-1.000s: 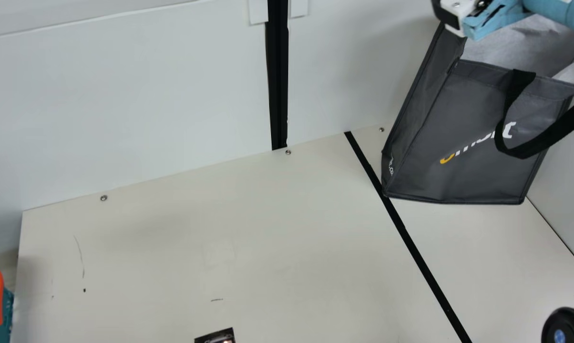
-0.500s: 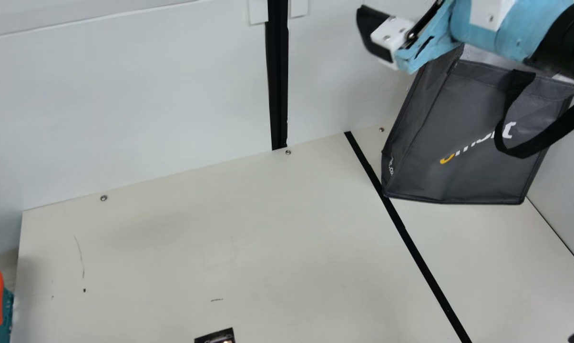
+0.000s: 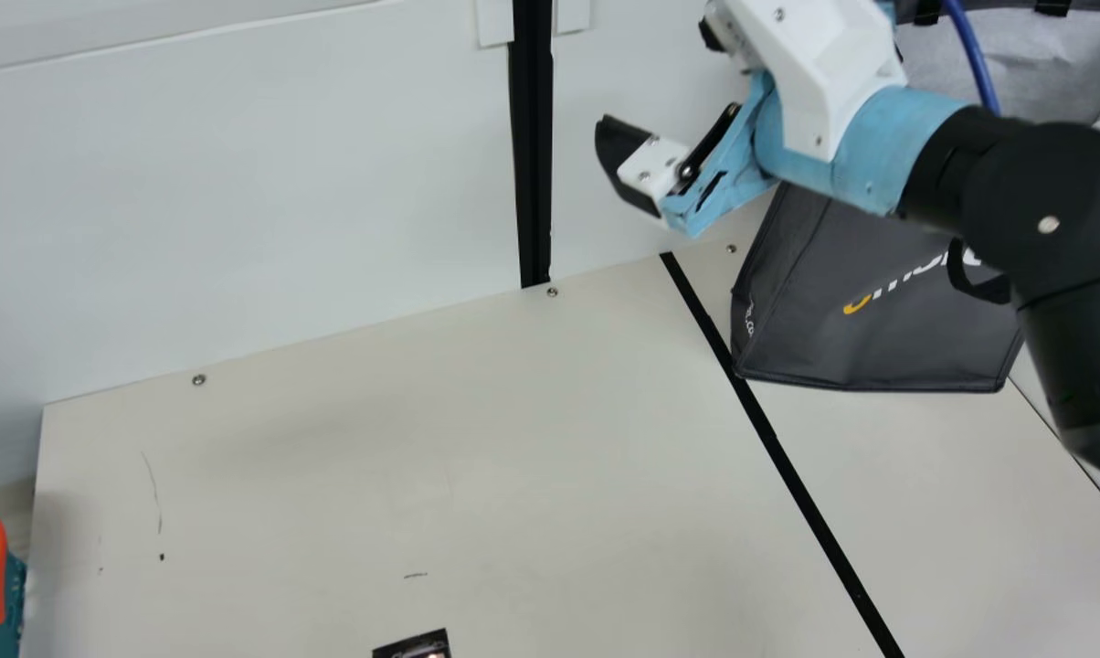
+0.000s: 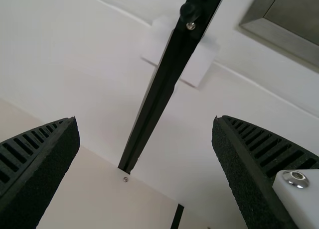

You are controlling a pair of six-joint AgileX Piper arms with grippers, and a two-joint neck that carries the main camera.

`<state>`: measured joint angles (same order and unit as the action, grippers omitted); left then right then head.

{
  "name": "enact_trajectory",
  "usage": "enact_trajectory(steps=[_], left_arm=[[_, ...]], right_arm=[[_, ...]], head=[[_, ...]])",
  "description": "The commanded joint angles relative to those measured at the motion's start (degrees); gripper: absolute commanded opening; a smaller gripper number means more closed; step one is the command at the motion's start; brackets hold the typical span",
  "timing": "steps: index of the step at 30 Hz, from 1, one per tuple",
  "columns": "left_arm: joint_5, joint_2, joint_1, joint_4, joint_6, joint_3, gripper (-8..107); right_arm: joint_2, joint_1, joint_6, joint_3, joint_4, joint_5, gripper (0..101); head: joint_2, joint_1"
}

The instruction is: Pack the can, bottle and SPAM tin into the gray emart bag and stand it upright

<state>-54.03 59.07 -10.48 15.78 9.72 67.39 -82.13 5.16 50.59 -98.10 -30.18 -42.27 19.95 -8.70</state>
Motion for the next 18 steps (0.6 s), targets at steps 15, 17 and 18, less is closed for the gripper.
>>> enact_trajectory(steps=[15, 17, 18], left_arm=[[0.00, 0.00, 0.00, 0.00, 0.00, 0.00, 90], [0.00, 0.00, 0.00, 0.00, 0.00, 0.00, 90], [0.00, 0.00, 0.00, 0.00, 0.00, 0.00, 90]], right_arm=[[6.79, -6.92, -12.58, 16.25, 17.71, 10.84, 95], [7.72, -7.58, -13.90, 18.21, 20.30, 11.93, 95], [8.17, -7.90, -14.55, 19.16, 21.51, 12.43, 95]], head=[[0.05, -1.30], [0.05, -1.30], [0.05, -1.30]])
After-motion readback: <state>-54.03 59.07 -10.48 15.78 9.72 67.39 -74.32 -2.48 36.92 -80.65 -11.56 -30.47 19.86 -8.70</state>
